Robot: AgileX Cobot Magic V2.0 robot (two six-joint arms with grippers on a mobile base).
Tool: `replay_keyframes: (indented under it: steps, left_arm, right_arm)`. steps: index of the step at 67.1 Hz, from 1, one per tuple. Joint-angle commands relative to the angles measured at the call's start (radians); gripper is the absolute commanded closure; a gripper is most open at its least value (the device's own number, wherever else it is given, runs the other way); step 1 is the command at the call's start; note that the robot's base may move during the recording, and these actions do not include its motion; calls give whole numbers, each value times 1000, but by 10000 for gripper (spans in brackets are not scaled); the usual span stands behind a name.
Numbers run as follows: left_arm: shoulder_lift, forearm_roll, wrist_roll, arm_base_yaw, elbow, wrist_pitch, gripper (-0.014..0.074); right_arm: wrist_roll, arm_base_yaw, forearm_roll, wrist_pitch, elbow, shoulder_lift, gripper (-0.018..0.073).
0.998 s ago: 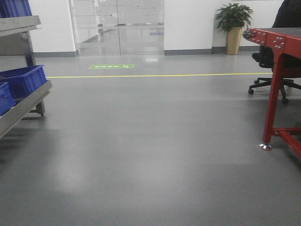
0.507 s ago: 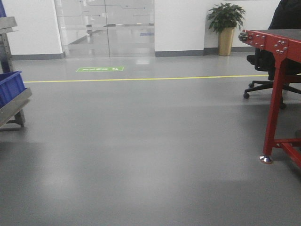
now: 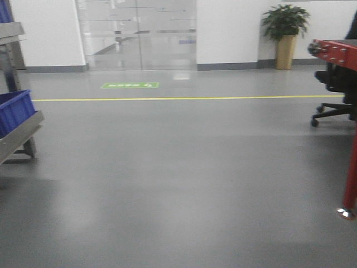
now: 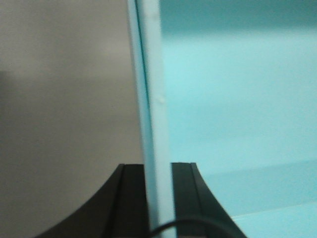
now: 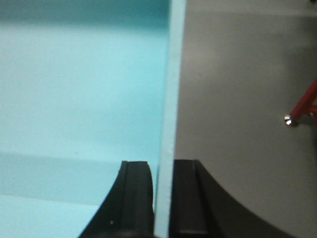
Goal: Move two blue bins to right shelf middle
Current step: 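Drive the base along the aisle carrying the teal bin, then turn the base toward the rack of blue bins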
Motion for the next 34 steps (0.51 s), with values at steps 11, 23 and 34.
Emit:
replay_keyframes:
  steps: [11,23,34]
  left_arm:
    - [-21,11,-1,-2,-17,-89,708]
    - [-21,11,-1,-2,-17,-89,708]
    - [-21,11,-1,-2,-17,-89,708]
  right_arm:
    - [-14,4,42,-76,-20,-22,727]
    - [-14,4,42,-76,-20,-22,727]
    - [-14,4,42,-76,-20,-22,727]
